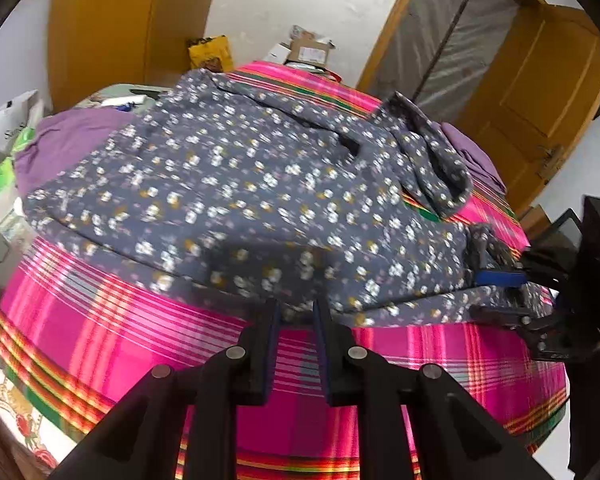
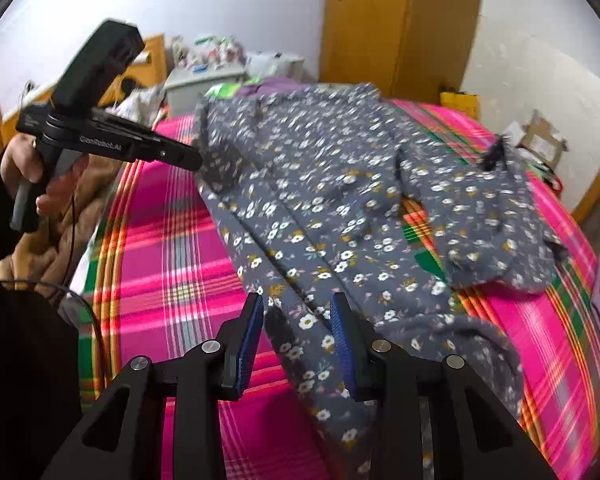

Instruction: Fold clothes

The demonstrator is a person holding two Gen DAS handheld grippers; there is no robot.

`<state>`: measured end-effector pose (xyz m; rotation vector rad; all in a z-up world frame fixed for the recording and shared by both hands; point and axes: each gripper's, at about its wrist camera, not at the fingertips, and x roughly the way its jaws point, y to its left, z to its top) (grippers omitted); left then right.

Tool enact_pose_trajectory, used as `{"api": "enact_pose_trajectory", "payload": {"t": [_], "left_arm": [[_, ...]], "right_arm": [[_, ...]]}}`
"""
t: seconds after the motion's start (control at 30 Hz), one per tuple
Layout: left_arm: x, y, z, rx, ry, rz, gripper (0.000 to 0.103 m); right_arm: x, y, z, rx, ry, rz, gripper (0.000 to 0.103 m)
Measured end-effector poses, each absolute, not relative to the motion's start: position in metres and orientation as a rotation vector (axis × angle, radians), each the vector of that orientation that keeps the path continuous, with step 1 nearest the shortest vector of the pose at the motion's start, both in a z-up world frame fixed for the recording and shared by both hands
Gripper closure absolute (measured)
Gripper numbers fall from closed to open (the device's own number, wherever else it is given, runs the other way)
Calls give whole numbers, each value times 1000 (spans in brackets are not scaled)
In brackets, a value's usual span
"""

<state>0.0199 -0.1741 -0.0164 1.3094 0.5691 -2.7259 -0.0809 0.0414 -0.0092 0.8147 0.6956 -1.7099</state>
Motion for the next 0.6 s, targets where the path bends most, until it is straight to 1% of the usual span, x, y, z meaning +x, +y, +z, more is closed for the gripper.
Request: {"api": "enact_pose_trajectory", "payload": {"t": [0.13,0.2,0.23,0.27,0.37,0.6], "left_arm": [[20,-172,-20,1316,580,-2716,86],[20,-174,-21,1315,583,-2705,86],[18,-174,-22,1315,585,-2701,86],[18,-175,-23,1314,587,-2696,86],[20,-176,-24,1314,591,-2692,86],[27,-180,-22,1298,589,-2676,86]], "right_arm": [[-77,33,-18,841,758,-1651,67],[-72,33,-19,834,757,-1653,79],[-69,32,-19,831,756,-1655,90],[-66,33,-19,828,759,-1664,94],[-58,35,-18,820,758,-1690,98],[-27,40,-6,777,726,-1702,99]]}}
